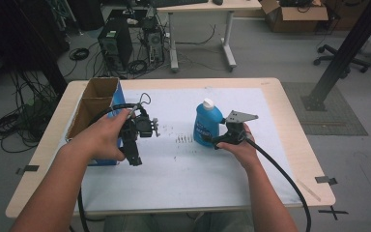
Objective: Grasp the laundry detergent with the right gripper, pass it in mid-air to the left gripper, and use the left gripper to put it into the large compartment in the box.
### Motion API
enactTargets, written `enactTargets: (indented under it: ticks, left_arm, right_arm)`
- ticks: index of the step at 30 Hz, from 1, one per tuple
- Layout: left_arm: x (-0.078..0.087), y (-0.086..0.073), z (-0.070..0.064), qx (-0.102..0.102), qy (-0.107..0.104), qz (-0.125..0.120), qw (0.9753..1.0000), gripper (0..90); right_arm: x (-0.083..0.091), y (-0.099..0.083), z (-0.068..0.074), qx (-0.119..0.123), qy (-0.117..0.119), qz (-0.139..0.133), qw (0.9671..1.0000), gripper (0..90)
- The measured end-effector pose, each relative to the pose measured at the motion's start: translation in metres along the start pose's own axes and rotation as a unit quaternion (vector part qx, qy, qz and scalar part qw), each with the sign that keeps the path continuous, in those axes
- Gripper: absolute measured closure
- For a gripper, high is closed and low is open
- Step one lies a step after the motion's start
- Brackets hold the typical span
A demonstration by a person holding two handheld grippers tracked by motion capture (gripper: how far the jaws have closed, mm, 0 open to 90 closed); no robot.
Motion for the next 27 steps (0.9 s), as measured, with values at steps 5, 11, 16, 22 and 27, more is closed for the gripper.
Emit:
enactTargets:
  ticks: [5, 11, 16, 22, 27]
  left_arm:
    - [-0.0004, 0.0, 0.0007, 0.0, -0.001, 0.0, 1.0, 0.2]
    - [-0.0009, -0.0007, 0.0006, 0.0, -0.001, -0.003, 1.0, 0.1]
    - [-0.0015, -0.0014, 0.0008, 0.001, -0.001, -0.003, 1.0, 0.2]
    - [-0.0027, -0.0016, 0.0008, 0.001, -0.002, -0.003, 1.0, 0.2]
    - [-0.0034, -0.0019, 0.0009, 0.001, -0.001, -0.002, 1.0, 0.2]
  right_arm:
    - [-0.0029, 0.0005, 0.0001, 0.0, 0.0, 0.002, 1.0, 1.0]
    - [-0.005, 0.0003, 0.0006, -0.001, -0.004, 0.002, 1.0, 2.1]
    - [-0.0053, -0.0007, 0.0007, -0.003, -0.006, 0.006, 1.0, 3.4]
    - [-0.0058, -0.0012, 0.0011, -0.001, -0.007, 0.005, 1.0, 6.9]
    - [-0.0058, -0.0011, 0.0016, -0.006, -0.006, -0.001, 1.0, 9.4]
Point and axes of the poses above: each handheld gripper's, and its own axes: x roughly backward along the jaws, y roughly out of its top, z roughly to its left, the point moved 2 cm from there along -x, roughly forward along the jaws, and after that the axes turned 3 degrees about -z, right-handed, at the moved point
